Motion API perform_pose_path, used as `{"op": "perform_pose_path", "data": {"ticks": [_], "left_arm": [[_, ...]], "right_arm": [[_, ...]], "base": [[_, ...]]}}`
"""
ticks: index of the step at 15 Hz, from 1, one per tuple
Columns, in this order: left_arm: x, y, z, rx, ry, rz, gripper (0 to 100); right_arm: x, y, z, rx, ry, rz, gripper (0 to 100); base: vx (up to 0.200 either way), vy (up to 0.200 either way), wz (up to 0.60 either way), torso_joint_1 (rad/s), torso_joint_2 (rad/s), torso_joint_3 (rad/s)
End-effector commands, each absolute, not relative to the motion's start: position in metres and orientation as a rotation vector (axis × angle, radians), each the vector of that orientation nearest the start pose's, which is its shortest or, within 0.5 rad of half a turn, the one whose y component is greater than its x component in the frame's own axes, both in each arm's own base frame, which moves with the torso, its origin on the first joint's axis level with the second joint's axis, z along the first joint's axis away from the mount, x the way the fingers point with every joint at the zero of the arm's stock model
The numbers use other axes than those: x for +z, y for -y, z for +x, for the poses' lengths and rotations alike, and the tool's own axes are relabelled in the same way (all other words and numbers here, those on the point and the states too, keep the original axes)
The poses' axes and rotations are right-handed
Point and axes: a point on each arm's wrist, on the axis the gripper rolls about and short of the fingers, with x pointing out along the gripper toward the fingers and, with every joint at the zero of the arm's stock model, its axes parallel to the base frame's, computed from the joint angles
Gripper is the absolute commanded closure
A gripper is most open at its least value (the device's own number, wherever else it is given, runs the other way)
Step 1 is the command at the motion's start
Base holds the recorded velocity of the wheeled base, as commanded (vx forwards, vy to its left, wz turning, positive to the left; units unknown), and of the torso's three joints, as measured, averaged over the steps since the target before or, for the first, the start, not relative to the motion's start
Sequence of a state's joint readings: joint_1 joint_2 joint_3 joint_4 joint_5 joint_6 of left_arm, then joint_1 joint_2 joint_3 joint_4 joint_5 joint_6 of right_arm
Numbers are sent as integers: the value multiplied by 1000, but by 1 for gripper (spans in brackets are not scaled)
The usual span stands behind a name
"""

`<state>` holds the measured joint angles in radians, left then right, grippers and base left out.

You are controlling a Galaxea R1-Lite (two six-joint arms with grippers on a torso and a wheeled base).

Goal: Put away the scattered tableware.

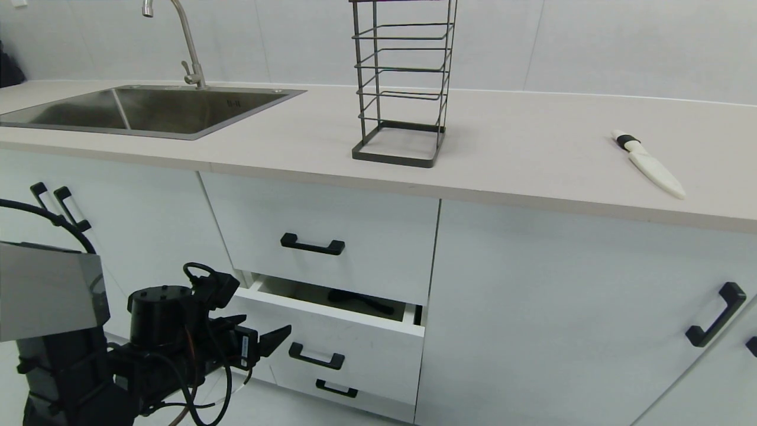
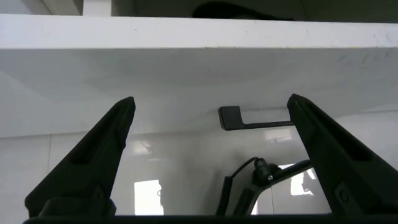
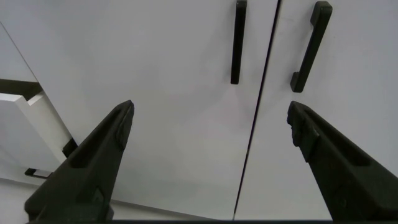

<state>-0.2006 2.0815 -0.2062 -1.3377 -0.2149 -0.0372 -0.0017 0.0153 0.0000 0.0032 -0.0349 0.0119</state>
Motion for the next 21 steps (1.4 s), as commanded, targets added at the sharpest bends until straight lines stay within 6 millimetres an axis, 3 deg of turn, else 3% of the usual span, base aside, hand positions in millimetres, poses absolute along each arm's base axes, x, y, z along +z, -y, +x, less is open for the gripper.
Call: {"op": "perform_pose_path", "data": {"ticks": [1,14,21], "left_arm": [[18,57,257,-398,-536,-39,0],[16,63,289,-404,-447,-42,0],[18,64,286,-410,-435,-42,0]], "right_arm": [[76,1,-22,-37,-20,12,0],[76,1,-22,-37,-18,12,0],[76,1,-22,-37,-18,12,0]], "base": [[0,0,0,0,0,0],[0,0,0,0,0,0],[0,0,0,0,0,0]]}}
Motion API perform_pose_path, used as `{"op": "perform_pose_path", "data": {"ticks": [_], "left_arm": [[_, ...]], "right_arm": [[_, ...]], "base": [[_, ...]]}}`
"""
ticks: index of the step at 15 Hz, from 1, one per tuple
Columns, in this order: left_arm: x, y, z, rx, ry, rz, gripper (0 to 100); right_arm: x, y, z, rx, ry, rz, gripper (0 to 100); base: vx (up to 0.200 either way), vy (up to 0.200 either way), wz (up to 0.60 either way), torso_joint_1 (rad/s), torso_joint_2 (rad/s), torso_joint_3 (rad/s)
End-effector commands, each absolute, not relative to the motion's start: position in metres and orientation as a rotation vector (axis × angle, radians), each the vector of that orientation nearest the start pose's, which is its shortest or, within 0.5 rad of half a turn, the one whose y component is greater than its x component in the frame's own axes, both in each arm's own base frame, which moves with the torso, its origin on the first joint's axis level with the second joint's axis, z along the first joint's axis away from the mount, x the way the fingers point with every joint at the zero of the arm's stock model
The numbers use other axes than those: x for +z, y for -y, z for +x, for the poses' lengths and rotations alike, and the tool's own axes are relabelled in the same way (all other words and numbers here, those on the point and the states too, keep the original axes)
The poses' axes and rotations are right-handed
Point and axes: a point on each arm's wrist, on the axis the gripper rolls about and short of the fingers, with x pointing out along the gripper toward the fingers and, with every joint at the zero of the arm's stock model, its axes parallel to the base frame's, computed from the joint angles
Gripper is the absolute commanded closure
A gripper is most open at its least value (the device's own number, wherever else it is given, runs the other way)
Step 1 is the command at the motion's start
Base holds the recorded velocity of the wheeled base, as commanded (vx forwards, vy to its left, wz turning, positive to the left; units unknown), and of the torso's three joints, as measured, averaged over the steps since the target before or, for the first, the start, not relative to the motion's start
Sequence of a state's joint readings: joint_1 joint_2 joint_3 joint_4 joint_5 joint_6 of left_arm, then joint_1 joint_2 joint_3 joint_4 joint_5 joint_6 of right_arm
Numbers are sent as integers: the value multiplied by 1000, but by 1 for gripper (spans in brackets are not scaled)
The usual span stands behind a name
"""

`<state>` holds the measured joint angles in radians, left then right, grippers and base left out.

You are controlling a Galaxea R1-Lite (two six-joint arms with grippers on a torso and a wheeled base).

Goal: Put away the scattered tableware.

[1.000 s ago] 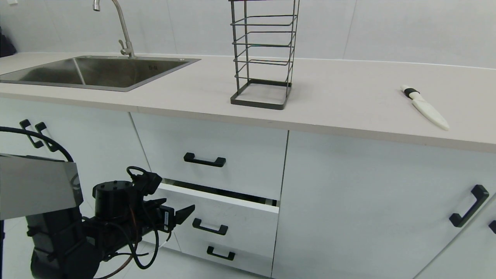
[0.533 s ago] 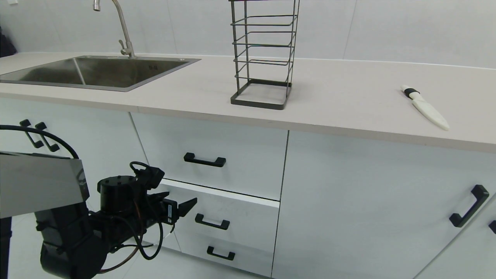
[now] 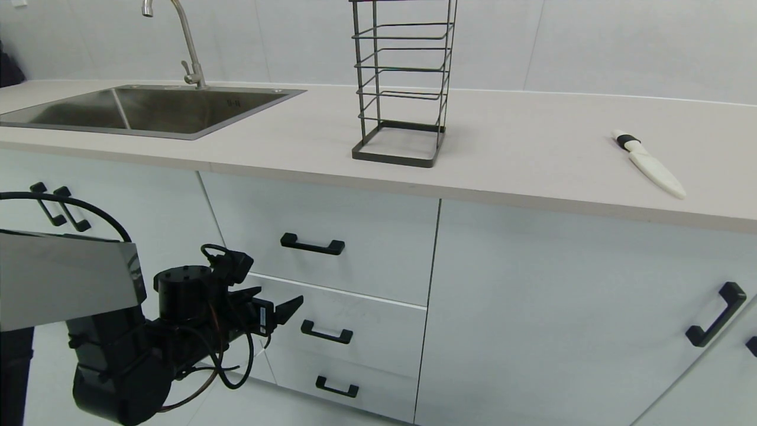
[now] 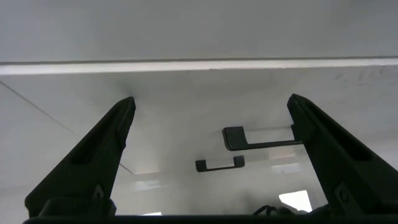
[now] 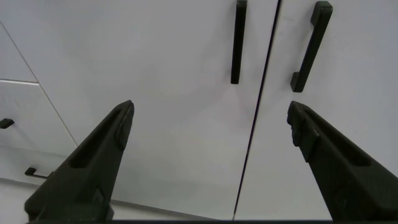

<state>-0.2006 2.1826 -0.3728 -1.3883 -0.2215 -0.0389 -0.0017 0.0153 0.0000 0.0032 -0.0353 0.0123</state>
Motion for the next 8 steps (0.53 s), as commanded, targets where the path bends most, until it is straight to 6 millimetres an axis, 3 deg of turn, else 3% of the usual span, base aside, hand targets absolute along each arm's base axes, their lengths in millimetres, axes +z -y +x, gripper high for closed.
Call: {"op": "perform_pose_path", "data": {"ticks": [1,4,8], "left_arm": [[26,64,281,-415,-420,-41,0],[57,60,257,-419,-349,-37,0],[77,49,213,-416,-329,-37,0]], "right_arm": [[76,1,-22,-37,-18,12,0],[76,1,-22,-37,-20,12,0],[76,1,-22,-37,-20,12,0]], "base": [[0,0,0,0,0,0],[0,0,0,0,0,0],[0,0,0,0,0,0]]}}
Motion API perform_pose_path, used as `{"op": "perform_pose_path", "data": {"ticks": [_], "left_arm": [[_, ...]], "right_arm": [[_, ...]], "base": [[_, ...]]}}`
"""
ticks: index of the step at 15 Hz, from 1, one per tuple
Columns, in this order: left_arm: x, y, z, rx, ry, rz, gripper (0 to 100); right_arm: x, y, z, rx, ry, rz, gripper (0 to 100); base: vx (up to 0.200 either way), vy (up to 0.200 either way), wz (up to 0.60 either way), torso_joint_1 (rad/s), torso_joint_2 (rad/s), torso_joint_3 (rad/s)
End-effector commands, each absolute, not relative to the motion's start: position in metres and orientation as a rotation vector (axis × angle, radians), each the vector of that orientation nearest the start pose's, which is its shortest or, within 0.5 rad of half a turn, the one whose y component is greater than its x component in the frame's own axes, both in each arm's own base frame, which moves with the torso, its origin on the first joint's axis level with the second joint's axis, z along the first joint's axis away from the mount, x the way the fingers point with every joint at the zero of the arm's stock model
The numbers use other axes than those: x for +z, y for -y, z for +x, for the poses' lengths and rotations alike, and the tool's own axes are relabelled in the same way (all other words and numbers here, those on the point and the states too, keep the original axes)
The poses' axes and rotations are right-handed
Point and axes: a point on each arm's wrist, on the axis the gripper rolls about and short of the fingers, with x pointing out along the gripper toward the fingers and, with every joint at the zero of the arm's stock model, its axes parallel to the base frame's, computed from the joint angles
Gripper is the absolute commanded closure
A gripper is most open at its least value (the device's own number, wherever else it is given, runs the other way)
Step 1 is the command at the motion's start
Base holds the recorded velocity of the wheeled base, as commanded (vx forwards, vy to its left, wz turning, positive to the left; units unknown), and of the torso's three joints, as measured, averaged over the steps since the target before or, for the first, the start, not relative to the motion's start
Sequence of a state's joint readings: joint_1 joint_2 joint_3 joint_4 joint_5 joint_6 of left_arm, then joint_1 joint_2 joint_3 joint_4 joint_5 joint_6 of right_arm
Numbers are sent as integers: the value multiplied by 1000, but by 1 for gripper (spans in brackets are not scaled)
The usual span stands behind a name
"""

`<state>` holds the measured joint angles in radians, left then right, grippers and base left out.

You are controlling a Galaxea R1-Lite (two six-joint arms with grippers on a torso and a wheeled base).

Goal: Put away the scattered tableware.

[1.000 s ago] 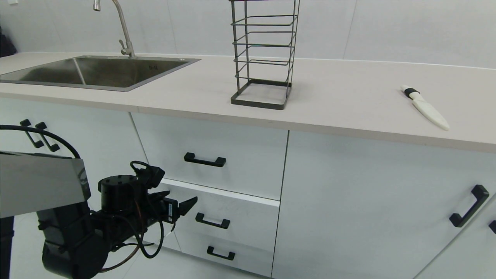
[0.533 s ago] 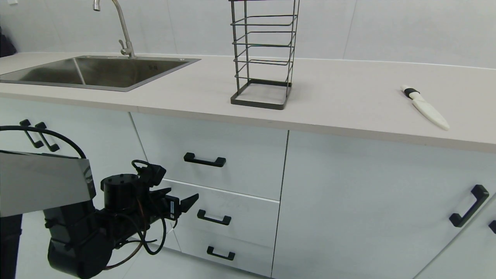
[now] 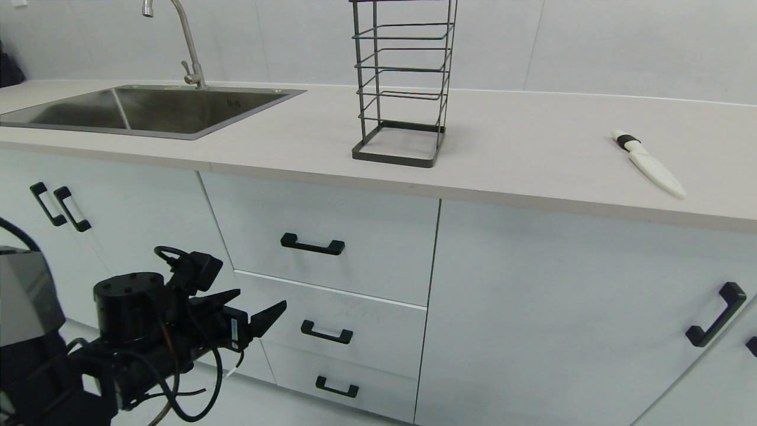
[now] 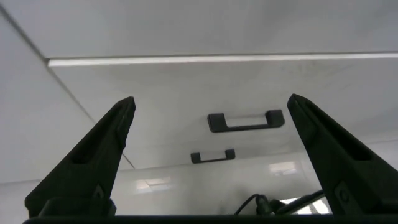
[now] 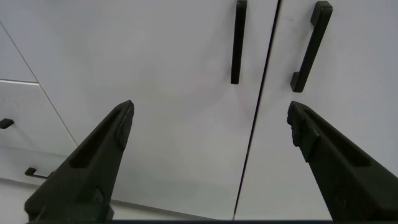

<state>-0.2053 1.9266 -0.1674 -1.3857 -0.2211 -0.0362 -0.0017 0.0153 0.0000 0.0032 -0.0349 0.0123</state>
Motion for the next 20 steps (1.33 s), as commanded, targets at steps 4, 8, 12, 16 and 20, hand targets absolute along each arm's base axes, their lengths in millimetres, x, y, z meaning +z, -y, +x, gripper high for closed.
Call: {"op": "perform_pose_path", "data": {"ticks": [4,8,12,16,20], "left_arm": [[99,43,186,-414,-233,-39,0],[144,27,136,-379,14,-40,0],[167,11,85,-299,205,-51,0],[144,5,24,-243,178,-40,0],[112,6,-13,-280,183,-35,0]], "right_arm": [[76,1,-22,-37,-18,12,0],[76,1,-22,-37,-20,12,0],[76,1,-22,-37,-20,12,0],[76,1,-22,-37,-18,12,0],[76,1,-22,-37,-20,12,0]], "base": [[0,0,0,0,0,0],[0,0,0,0,0,0],[0,0,0,0,0,0],[0,0,0,0,0,0],[0,0,0,0,0,0]]}}
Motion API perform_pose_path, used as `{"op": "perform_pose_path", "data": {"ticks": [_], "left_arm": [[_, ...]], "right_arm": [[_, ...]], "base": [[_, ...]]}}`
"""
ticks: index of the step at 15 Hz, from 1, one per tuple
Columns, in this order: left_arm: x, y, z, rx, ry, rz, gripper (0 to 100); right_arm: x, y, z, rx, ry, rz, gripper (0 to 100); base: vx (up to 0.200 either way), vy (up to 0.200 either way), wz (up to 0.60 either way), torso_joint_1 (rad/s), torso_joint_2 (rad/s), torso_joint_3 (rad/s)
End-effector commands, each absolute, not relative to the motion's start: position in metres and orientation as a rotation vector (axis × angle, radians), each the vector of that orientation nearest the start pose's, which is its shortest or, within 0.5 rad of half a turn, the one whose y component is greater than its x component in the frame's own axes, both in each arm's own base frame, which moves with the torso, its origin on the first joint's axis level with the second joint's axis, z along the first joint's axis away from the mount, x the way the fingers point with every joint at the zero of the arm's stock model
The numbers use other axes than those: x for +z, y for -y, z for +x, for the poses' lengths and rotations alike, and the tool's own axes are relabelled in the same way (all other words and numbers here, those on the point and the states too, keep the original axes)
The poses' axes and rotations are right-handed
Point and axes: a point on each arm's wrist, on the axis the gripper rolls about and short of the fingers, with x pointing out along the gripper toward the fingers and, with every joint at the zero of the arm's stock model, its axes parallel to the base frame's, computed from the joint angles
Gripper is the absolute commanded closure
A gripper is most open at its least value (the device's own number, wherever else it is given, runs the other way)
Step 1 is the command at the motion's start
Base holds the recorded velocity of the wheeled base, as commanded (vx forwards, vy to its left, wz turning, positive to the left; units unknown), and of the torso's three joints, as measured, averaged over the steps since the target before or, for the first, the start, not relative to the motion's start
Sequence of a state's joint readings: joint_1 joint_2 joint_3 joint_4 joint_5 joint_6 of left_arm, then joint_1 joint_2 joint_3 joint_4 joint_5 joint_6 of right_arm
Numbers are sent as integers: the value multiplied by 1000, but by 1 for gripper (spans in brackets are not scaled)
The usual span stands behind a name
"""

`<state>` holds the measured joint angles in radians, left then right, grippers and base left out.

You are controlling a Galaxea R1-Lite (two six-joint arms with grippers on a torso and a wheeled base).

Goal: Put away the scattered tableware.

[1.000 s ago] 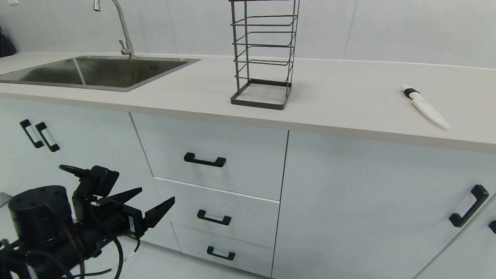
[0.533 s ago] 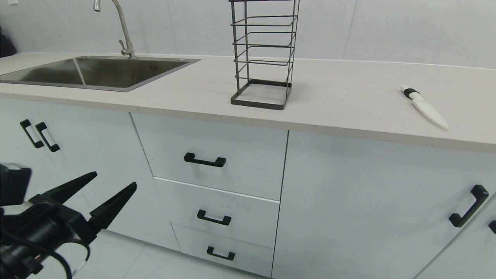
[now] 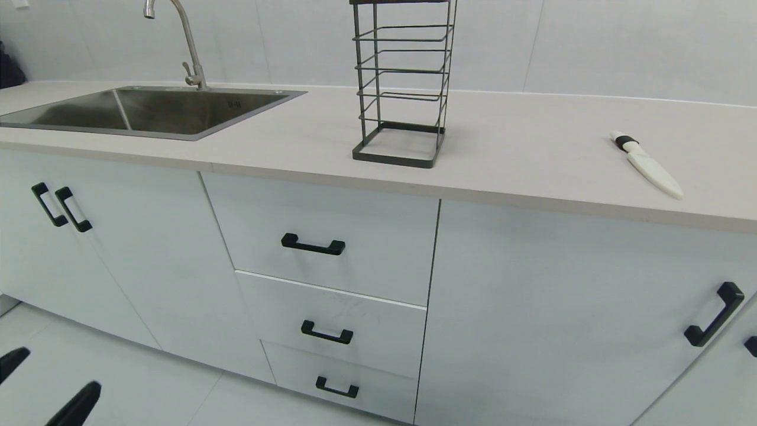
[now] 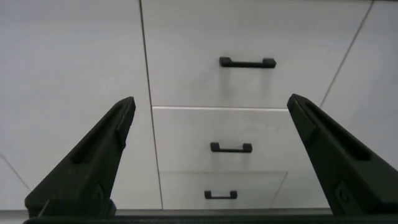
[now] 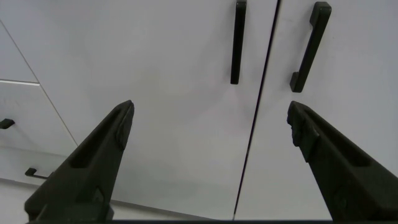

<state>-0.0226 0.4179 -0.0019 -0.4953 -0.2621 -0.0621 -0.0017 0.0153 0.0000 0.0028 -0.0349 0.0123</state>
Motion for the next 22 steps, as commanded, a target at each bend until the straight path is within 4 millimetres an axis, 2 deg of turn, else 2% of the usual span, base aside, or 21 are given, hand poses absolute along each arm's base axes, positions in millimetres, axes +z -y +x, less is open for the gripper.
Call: {"op": "perform_pose_path", "data": {"ticks": [1,3,6,8,14,18,22], "left_arm": [[102,6,-18,-277,150,-36,0],[80,6,-24,-266,40,-38,0],[81,3,-23,-128,54,-9,0],[75,1,-23,-45,-10,24,0],[76,2,-23,-82,13,83,0],[76,2,-23,-77,3,5,0],[76,2,-23,-78,3,6,0]], "right_arm": [[76,1,-22,-37,-17,12,0],[76,1,-22,-37,-18,12,0],[76,1,-22,-37,-20,12,0],[76,1,-22,-37,-20,12,0],[76,1,-22,-37,-18,9,0],[76,1,-22,-37,-18,10,0],[76,1,-22,-37,-18,10,0]], "base": [[0,0,0,0,0,0],[0,0,0,0,0,0],[0,0,0,0,0,0],[0,0,0,0,0,0],[0,0,0,0,0,0],[0,0,0,0,0,0],[0,0,-450,3,2,2]]}}
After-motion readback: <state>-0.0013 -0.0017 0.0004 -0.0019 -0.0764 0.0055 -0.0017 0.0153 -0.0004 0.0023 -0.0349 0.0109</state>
